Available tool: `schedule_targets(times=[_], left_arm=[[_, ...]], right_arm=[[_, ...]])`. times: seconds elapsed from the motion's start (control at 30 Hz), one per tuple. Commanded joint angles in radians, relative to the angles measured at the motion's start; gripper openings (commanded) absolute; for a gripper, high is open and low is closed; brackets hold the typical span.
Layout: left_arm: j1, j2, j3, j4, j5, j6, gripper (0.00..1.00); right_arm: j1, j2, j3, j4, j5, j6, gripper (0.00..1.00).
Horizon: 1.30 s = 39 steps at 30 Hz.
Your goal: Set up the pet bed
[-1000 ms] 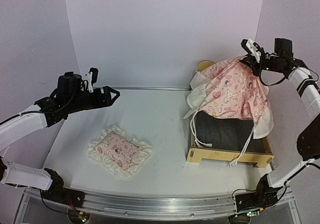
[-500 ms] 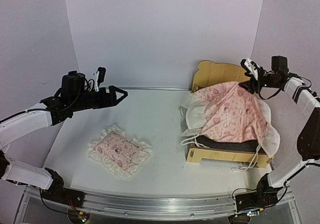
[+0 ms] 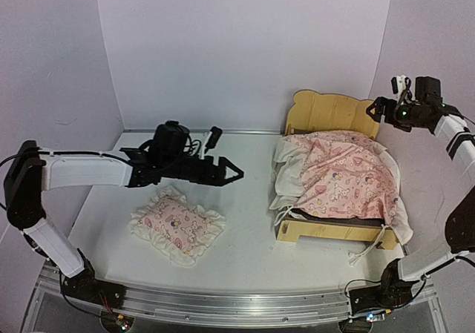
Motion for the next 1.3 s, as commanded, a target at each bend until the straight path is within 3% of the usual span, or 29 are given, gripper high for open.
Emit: schedule_targets(times=[0.0, 0.17, 0.4, 0.57, 0.67, 0.77, 0.9, 1.07, 1.27], left_arm=[[-0.117, 0.154, 0.185, 0.078, 0.005, -0.013, 0.90], [-0.158, 0.388, 0.377, 0.079, 0.031, -0.080, 0.88], [-0.149, 0.639, 0.662, 0.065, 0.032, -0.159, 0.89], [-0.117, 0.729, 0.749, 0.056, -0.041, -0.252, 0.91], [-0.101, 0.825, 0.841, 0.052, 0.032, -0.307, 0.91], [-0.095, 0.864, 0.865, 0.056, 0.049, -0.339, 0.91], [-0.087, 0.964, 0.972, 0.097, 0.203, -0.393, 0.92], [-0.076, 1.000, 0.976, 0.198, 0.254, -0.459, 0.91], [-0.026, 1.050, 0.950, 0.386, 0.314, -0.647, 0.77]], right_arm=[[0.014, 0.023, -0.018, -0.086, -0.037, 0.139, 0.98], [0.051, 0.021, 0.001, -0.157, -0.055, 0.103, 0.98], [0.264, -0.042, -0.003, -0.166, -0.052, 0.109, 0.98], [0.288, -0.124, -0.018, -0.139, -0.055, 0.114, 0.98], [0.287, -0.174, -0.046, -0.107, -0.053, 0.109, 0.98], [0.287, -0.190, -0.051, -0.104, -0.047, 0.095, 0.98], [0.287, -0.196, -0.057, -0.102, -0.058, 0.093, 0.98], [0.288, -0.195, -0.062, -0.095, -0.082, 0.107, 0.98], [0.288, -0.192, -0.061, -0.076, -0.119, 0.145, 0.98]])
